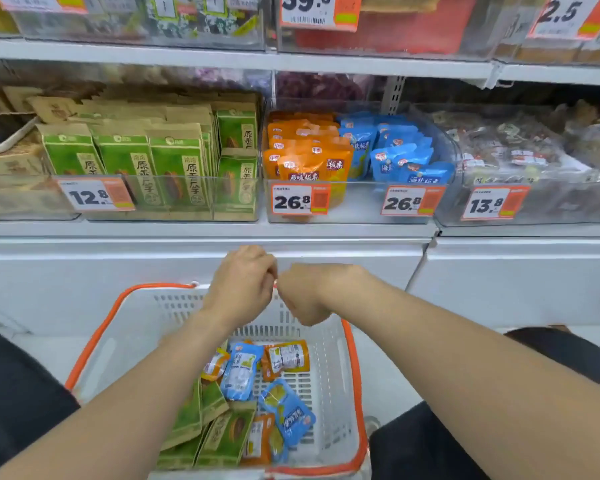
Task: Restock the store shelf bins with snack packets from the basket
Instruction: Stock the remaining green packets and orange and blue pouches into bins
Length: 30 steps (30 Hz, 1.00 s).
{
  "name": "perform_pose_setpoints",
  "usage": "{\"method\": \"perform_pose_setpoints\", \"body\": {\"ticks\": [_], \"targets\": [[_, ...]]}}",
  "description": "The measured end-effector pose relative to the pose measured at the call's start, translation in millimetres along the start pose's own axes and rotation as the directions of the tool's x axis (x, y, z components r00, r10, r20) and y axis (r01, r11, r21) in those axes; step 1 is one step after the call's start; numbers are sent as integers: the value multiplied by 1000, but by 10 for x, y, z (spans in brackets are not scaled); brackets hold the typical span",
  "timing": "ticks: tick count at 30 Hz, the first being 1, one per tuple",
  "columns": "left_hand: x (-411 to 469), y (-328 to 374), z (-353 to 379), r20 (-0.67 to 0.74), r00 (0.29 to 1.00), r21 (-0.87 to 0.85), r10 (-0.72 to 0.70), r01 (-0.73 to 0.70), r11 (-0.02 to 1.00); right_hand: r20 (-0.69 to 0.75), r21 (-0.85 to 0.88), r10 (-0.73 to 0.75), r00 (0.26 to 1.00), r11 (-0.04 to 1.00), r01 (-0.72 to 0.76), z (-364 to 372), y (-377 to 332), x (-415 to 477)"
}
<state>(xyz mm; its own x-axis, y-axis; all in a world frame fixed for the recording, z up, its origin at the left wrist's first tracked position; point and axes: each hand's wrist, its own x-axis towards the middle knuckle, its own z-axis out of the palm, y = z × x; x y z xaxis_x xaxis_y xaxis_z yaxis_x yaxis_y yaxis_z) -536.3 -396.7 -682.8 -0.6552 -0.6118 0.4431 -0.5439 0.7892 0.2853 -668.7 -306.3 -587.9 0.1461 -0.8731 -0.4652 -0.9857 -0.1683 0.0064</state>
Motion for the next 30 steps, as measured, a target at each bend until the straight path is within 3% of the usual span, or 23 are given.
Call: {"method": "perform_pose_setpoints", "body": {"ticks": [3,8,11,14,17,21,26,30], "targets": [[-421,-20,245,333,932,-11,-146,159,987,145,-26,18,989,1000,-14,457,-139,38],[-950,-40,742,727,661,105,-184,159,982,280,-10,1,960,1000,2,1060,-198,-65],[-1230,-31,997,863,473,142,-181,117,983,369,-67,18,929,998,8,1368,-269,-98],[-1426,40,1203,916,356,174,-183,58,983,386,-93,59,921,995,-24,1639,-346,-31],[-1541,113,1394,921,340,208,-192,-10,978,373,-139,89,924,989,-39,1842,-433,13],[-1554,88,1613,909,352,229,-222,23,973,383,-169,97,919,985,-34,2005,-486,80],[-1475,-35,1785,916,304,183,-262,263,947,372,-81,83,925,995,-57,1954,-389,196],[-1482,-68,1845,856,419,80,-304,473,877,369,-35,71,927,997,-62,1892,-315,258]]}}
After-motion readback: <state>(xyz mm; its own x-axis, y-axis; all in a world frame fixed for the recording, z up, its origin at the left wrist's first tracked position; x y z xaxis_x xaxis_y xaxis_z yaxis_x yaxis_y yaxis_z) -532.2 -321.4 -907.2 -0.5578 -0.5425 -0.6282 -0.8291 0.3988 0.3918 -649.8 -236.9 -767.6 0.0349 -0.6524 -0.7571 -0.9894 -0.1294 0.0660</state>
